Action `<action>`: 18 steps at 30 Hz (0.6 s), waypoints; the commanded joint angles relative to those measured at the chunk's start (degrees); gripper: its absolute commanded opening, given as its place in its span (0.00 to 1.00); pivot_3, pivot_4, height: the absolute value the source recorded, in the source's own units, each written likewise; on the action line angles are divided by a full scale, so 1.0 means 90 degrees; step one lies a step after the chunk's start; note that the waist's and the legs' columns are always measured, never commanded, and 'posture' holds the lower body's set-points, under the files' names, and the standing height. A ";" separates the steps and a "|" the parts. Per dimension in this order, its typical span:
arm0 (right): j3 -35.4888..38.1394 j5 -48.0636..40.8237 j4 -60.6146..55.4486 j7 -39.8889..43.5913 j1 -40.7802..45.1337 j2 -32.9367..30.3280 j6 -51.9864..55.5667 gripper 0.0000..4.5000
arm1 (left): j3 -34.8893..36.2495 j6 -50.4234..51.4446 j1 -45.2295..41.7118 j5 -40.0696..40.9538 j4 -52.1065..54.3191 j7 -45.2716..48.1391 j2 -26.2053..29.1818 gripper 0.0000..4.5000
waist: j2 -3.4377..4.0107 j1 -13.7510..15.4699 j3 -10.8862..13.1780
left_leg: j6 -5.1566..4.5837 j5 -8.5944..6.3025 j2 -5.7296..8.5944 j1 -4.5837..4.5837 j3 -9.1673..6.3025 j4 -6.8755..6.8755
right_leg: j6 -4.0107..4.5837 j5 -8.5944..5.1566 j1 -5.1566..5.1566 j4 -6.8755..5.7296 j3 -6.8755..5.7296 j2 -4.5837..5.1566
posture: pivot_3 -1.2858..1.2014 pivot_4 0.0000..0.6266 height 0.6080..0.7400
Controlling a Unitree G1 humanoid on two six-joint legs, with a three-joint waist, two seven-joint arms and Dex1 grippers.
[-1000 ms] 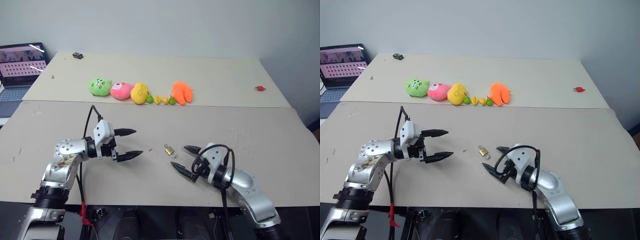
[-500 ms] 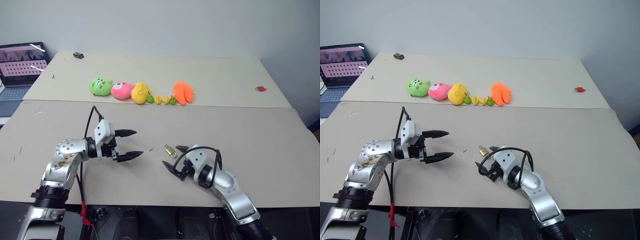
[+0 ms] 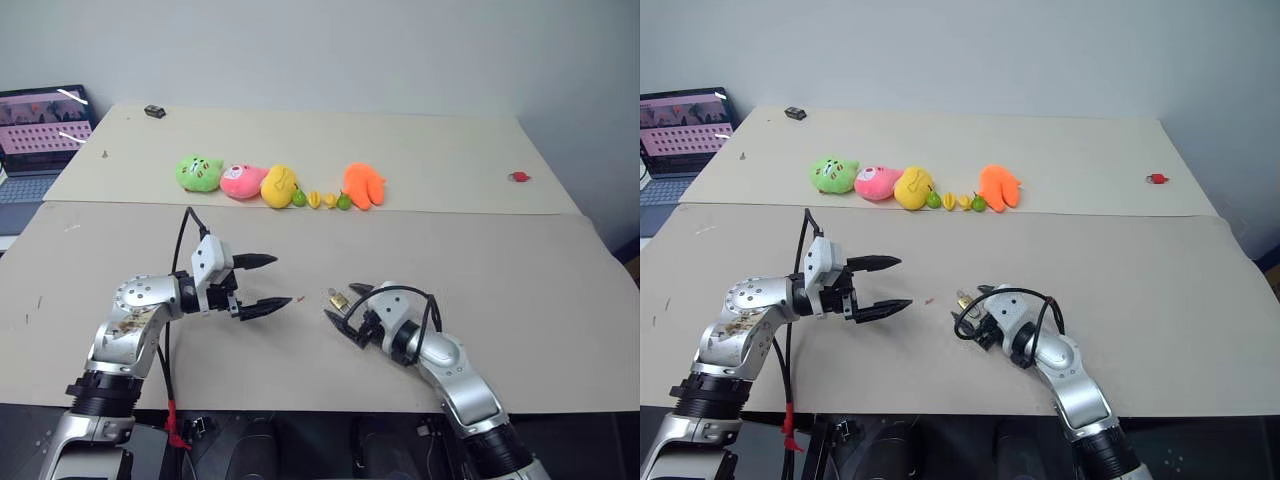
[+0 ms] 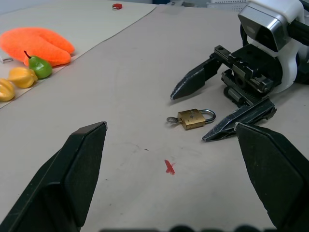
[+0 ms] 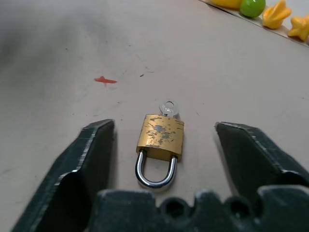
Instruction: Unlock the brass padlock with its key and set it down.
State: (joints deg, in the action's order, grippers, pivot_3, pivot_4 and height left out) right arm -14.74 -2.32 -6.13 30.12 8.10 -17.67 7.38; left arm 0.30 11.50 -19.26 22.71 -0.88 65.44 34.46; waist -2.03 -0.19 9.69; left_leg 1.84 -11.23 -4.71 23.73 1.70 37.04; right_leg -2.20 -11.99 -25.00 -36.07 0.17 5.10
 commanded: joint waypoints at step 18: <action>0.0339 0.0118 0.0445 0.0119 0.0430 -0.0172 -0.0531 0.01 | 0.0218 -0.0065 -0.0256 0.0105 -0.0033 -0.0268 -0.0038 1.00 | 0.0000 -0.0003 0.0000 | 0.0000 0.0000 0.0000 -0.0005 0.0000 0.0001 | 0.0002 0.0002 0.0003 -0.0002 0.0001 -0.0001 | 0.52 0.24 0.86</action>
State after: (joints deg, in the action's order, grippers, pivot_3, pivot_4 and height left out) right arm -12.67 -1.25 -1.45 31.05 11.01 -19.03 4.01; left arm 1.08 11.35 -20.26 22.73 -1.20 63.34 34.22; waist -2.03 -0.22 9.69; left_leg 1.84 -11.23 -4.71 23.68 1.70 37.04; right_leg -2.17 -11.97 -24.97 -36.08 0.19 5.09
